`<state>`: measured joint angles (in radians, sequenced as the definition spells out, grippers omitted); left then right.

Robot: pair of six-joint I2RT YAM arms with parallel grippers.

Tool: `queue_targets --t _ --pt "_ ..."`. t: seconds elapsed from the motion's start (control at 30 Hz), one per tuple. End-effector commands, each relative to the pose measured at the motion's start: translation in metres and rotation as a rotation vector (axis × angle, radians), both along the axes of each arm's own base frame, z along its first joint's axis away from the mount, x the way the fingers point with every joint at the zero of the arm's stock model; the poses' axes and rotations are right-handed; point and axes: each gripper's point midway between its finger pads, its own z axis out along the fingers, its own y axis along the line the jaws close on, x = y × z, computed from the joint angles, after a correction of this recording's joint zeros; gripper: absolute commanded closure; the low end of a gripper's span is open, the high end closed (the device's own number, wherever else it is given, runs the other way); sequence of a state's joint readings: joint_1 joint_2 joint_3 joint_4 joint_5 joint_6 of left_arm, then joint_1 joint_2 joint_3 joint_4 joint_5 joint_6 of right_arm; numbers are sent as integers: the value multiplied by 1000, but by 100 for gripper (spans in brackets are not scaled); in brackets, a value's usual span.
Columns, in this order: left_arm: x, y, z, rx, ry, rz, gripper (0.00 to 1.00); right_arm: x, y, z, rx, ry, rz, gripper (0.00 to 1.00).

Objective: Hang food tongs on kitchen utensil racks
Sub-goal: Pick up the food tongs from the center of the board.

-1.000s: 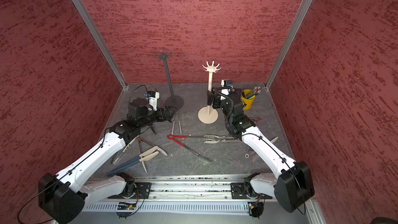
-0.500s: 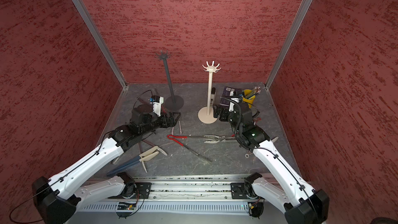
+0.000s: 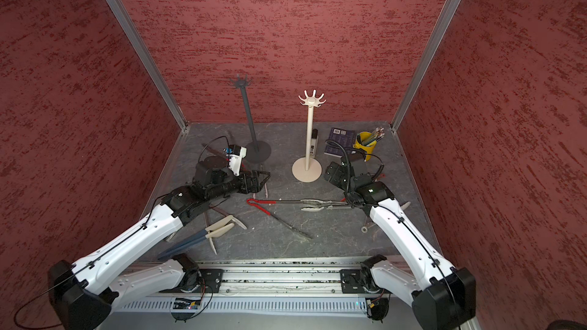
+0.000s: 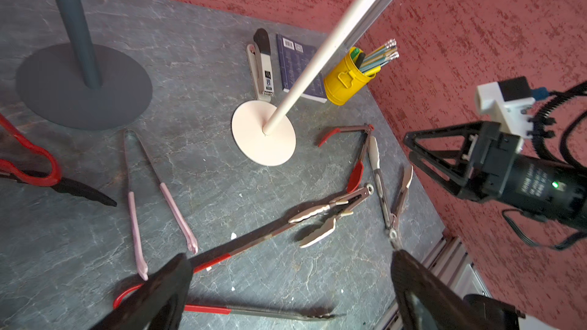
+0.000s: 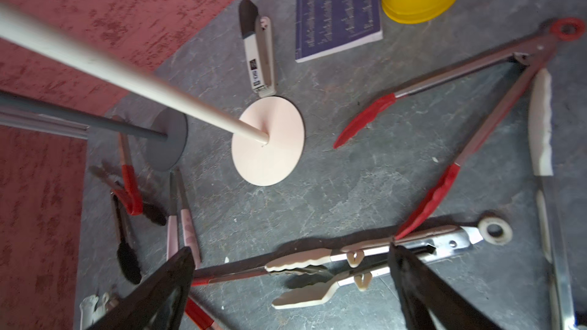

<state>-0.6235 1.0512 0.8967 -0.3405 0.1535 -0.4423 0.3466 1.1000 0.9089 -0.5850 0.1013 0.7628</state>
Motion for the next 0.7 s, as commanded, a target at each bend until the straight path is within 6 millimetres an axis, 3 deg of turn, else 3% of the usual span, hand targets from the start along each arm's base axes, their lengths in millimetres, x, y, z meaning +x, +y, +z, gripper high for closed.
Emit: queue_targets --t 0.0,0.3,0.67 --pt "-9 -6 0 -2 -15 -69 0 1 -17 -19 4 49 -102 5" --pt "-20 -3 8 -19 -52 -101 0 18 -42 -63 2 135 -175 10" --pt "-30 9 21 -23 -111 -91 0 30 -75 -101 -2 220 -245 21"
